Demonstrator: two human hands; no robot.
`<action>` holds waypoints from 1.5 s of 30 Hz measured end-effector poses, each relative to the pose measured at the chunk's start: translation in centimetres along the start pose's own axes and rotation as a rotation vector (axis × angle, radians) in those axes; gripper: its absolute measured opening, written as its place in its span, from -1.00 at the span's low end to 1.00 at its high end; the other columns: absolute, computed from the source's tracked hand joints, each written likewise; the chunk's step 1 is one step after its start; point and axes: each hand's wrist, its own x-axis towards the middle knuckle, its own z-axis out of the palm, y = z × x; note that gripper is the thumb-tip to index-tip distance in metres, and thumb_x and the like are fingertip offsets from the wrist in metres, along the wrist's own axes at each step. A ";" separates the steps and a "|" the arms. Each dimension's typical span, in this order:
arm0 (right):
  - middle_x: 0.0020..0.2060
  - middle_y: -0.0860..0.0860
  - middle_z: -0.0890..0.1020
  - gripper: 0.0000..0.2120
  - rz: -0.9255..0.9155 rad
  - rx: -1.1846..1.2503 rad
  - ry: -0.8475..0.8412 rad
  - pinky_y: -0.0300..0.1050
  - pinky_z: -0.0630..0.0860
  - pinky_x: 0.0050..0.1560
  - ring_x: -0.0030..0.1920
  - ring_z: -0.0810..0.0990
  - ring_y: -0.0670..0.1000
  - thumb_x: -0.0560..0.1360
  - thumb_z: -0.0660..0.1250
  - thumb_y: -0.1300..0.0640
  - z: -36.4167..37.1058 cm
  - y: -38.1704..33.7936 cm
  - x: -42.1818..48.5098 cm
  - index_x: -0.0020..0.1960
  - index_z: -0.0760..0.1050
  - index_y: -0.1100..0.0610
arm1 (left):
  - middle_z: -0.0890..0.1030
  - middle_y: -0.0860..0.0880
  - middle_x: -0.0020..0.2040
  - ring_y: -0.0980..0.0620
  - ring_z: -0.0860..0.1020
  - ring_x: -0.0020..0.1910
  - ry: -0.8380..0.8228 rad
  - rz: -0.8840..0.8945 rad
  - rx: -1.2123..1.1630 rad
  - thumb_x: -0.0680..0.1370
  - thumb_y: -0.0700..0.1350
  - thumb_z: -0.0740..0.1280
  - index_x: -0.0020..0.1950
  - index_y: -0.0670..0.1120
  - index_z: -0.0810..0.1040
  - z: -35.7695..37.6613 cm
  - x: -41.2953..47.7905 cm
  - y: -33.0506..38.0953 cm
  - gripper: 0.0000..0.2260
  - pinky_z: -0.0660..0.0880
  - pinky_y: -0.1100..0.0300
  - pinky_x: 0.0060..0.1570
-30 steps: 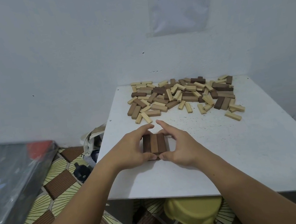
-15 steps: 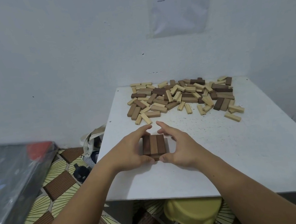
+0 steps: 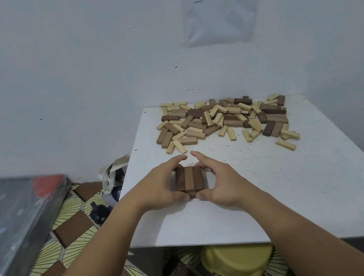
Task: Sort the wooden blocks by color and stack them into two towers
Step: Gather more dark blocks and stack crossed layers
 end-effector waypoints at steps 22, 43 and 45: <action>0.28 -0.28 0.52 -0.33 0.124 -0.011 0.235 -0.19 0.41 0.33 0.37 0.47 -0.09 0.43 0.29 0.10 -8.8 4.4 -2.7 0.50 0.33 -0.26 | 0.46 0.40 0.27 0.39 0.40 0.23 0.291 -0.011 -0.074 0.61 0.19 0.35 0.37 0.22 0.51 -0.7 1.2 6.5 -0.66 0.33 0.33 0.26; 0.25 -0.13 0.41 -0.54 0.145 -0.638 0.557 0.07 0.20 0.24 0.26 0.29 0.02 0.46 0.13 0.00 -19.5 15.9 1.5 0.32 0.48 -0.27 | 0.45 0.14 0.50 -0.08 0.26 0.53 -0.144 0.313 0.644 0.53 -0.14 0.28 0.53 0.09 0.43 10.4 26.5 17.1 -0.46 0.22 -0.11 0.50; 0.24 -0.15 0.41 -0.59 0.113 -0.644 0.557 0.04 0.20 0.21 0.25 0.29 0.01 0.51 0.15 0.04 -19.6 16.2 1.6 0.28 0.48 -0.28 | 0.39 0.14 0.55 -0.07 0.10 0.64 -0.114 0.291 0.658 0.58 -0.16 0.26 0.57 0.07 0.40 10.6 25.0 17.4 -0.47 0.02 -0.14 0.59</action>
